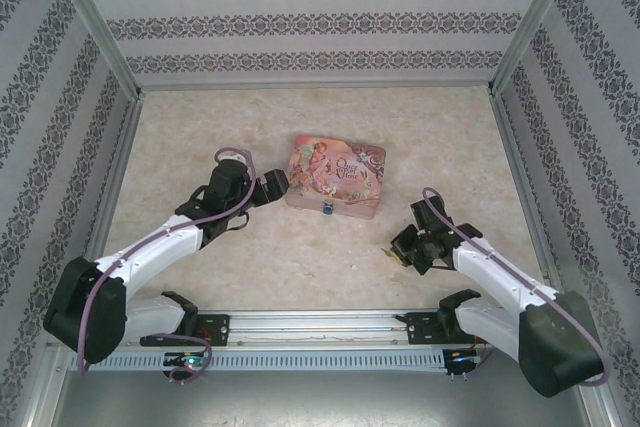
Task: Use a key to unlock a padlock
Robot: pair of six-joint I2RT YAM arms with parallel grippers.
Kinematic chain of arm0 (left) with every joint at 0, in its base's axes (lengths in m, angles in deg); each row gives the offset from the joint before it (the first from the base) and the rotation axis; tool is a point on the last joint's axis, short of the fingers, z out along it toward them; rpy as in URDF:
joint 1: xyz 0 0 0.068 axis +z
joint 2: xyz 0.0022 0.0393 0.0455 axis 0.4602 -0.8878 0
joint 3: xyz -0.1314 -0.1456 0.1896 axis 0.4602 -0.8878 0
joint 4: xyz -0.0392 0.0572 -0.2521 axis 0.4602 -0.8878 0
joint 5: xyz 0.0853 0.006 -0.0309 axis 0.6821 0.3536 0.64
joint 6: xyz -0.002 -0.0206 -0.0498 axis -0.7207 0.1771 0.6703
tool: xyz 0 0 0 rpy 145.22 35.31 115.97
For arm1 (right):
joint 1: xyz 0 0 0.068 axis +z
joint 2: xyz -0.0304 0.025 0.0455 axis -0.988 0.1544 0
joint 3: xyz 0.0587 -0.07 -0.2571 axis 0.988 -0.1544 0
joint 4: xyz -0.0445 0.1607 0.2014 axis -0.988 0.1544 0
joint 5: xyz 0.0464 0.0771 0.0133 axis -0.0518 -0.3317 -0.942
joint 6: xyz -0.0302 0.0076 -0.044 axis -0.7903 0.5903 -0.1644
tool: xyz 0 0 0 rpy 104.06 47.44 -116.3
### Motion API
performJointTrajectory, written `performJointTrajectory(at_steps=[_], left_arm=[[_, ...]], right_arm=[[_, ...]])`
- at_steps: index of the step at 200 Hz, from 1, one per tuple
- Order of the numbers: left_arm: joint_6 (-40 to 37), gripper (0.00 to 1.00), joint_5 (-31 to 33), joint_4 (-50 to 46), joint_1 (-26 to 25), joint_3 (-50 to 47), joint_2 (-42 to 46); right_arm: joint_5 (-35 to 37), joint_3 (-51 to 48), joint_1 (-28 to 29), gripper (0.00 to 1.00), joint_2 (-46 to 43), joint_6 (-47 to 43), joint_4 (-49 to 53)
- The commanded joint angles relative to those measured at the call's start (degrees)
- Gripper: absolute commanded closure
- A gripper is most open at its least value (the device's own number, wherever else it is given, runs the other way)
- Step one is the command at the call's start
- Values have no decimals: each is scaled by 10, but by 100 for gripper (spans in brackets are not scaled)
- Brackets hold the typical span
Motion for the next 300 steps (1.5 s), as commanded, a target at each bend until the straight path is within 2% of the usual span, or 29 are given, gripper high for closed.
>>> performJointTrajectory(at_steps=[1, 18, 41, 88, 119, 136, 165, 196, 231, 300], left_arm=[[-42, 5, -5, -22, -5, 41, 22], [-40, 5, -18, -30, -5, 57, 23], [1, 5, -49, -25, -5, 75, 19], [140, 7, -138, 47, -5, 90, -8], [247, 8, -166, 107, -6, 90, -31], [280, 8, -180, 119, -10, 98, -45], [320, 9, -178, 163, -22, 99, -62], [404, 10, -167, 317, -39, 75, -100], [453, 11, -144, 443, -62, 83, -150], [480, 11, -130, 545, -93, 109, -224]], right_arm=[[-11, -5, 0, 100, -30, -14, -45], [-20, 1, -1, 100, -48, -31, -60], [-32, 21, -5, 100, -59, -61, -67], [-73, 80, -8, 100, -52, -97, -103], [-98, 119, -1, 100, -38, -105, -146], [-101, 139, 3, 100, -29, -106, -165], [-101, 168, 13, 100, -9, -85, -207], [-93, 190, 31, 100, 17, -30, -269], [-74, 220, 54, 100, 50, 24, -329], [-58, 267, 83, 100, 90, 62, -376]])
